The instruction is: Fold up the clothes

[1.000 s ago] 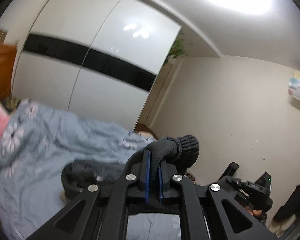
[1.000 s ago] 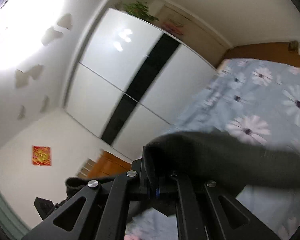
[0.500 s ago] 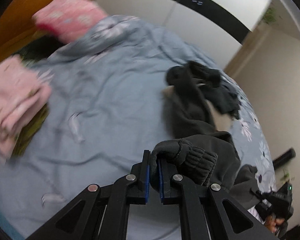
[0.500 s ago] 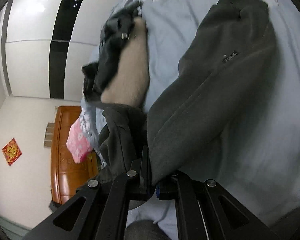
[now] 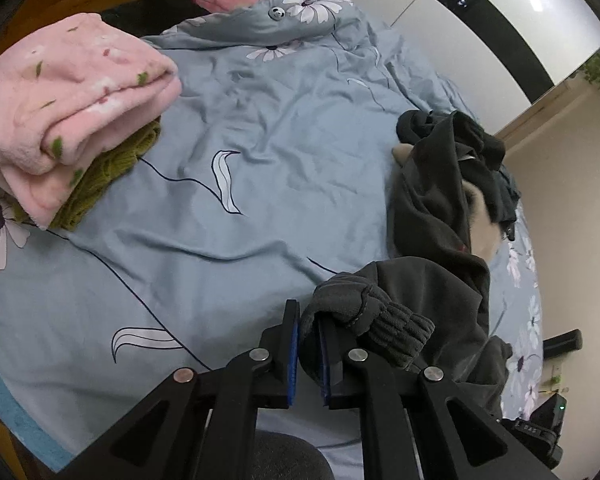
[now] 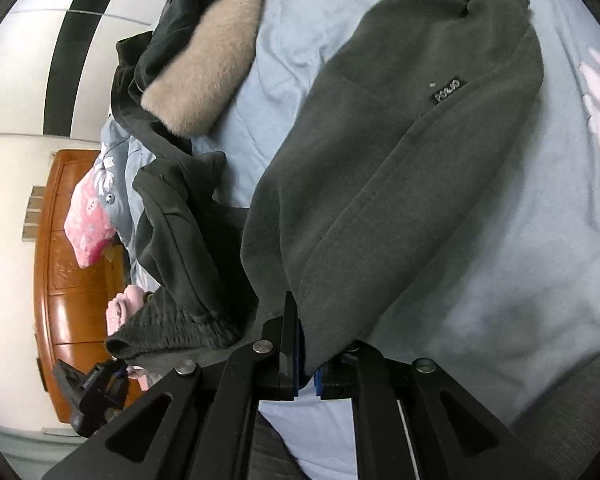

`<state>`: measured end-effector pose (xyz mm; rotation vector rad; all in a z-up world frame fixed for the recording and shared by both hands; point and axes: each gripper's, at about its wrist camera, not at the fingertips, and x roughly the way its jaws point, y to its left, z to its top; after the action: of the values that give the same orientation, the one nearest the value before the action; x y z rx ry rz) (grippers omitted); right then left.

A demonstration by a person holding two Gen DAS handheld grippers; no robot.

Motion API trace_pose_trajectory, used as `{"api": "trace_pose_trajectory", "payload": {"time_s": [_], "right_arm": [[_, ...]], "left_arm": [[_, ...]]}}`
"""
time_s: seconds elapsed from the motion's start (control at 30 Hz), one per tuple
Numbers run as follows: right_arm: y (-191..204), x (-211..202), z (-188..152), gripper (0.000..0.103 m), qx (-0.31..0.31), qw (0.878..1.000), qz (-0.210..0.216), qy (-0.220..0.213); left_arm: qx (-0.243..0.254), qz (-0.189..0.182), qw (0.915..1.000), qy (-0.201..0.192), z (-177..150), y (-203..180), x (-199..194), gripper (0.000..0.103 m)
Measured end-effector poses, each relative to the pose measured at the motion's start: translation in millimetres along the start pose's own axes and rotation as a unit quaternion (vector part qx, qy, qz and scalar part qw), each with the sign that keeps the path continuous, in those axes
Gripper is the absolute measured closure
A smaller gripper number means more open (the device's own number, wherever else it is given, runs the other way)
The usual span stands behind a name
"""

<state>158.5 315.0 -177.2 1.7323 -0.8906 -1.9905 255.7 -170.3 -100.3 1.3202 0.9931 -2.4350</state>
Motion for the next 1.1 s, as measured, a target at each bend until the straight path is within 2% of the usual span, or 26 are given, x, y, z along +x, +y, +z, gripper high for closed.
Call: {"api": "trace_pose_trajectory", "payload": {"time_s": [0.07,0.13,0.2,0.3,0.37,0.5,0.6,0.7,0.77,0.8,0.87,0.97,1.03,1.07,1.1], "right_arm": [[5.0,-10.1,-1.2,0.095,-0.016,1.000,-0.015,-0.005],[9.0,-25.2,-2.5,0.085,-0.034,0.998,-0.040,-0.019],[5.5,-44.1,-0.7,0.071,-0.043,0.997,-0.051,-0.037],[-5.7,-69.6,7.2,0.062,-0.039,0.995,-0.056,-0.066],[-17.2,-77.5,18.5,0.061,-0.018,0.994,-0.064,-0.086],[-58.6,-88.2,35.4,0.061,0.060,0.989,-0.059,-0.118],[-91.7,-87.9,46.6,0.061,0.114,0.984,-0.063,-0.124],[-118.3,-78.9,58.0,0.061,0.173,0.975,-0.055,-0.127],[-127.7,-71.7,66.1,0.061,0.186,0.973,-0.045,-0.126],[-129.8,-67.7,70.6,0.061,0.188,0.973,-0.040,-0.125],[-133.5,-60.4,78.3,0.061,0.190,0.974,-0.032,-0.123],[-129.7,-45.9,83.9,0.061,0.191,0.974,-0.024,-0.117],[-126.9,-38.7,86.3,0.066,0.188,0.975,-0.015,-0.115],[-126.1,-39.0,85.8,0.086,0.182,0.976,-0.006,-0.118],[-125.3,-39.3,85.3,0.098,0.176,0.977,0.003,-0.120]], "left_arm": [[0.011,0.002,0.9999,-0.002,1.1,-2.8,-7.6,0.082],[0.032,0.022,0.9991,-0.016,3.1,-7.8,-16.4,0.063],[0.044,0.032,0.9981,-0.027,6.2,-7.9,-20.8,0.057],[0.042,0.036,0.9967,-0.059,13.3,-7.3,-38.3,0.043],[0.045,0.030,0.9957,-0.076,17.4,-11.6,-47.9,0.043],[0.123,0.016,0.9910,-0.052,6.0,-61.0,-33.9,0.041],[0.209,0.013,0.9777,-0.002,-22.1,-113.2,-2.1,0.041],[0.282,0.016,0.9581,0.046,-51.6,-159.5,33.0,0.041],[0.323,0.037,0.9431,0.068,-71.1,-183.1,57.9,0.041],[0.334,0.048,0.9383,0.073,-77.3,-189.8,67.3,0.041],[0.351,0.072,0.9301,0.081,-87.4,-200.4,84.1,0.041],[0.347,0.085,0.9298,0.090,-92.3,-205.7,96.1,0.041],[0.354,0.088,0.9264,0.095,-97.5,-208.4,99.7,0.041],[0.363,0.091,0.9224,0.097,-101.0,-210.6,101.4,0.041],[0.368,0.095,0.9197,0.100,-103.6,-212.1,104.9,0.041]]}}
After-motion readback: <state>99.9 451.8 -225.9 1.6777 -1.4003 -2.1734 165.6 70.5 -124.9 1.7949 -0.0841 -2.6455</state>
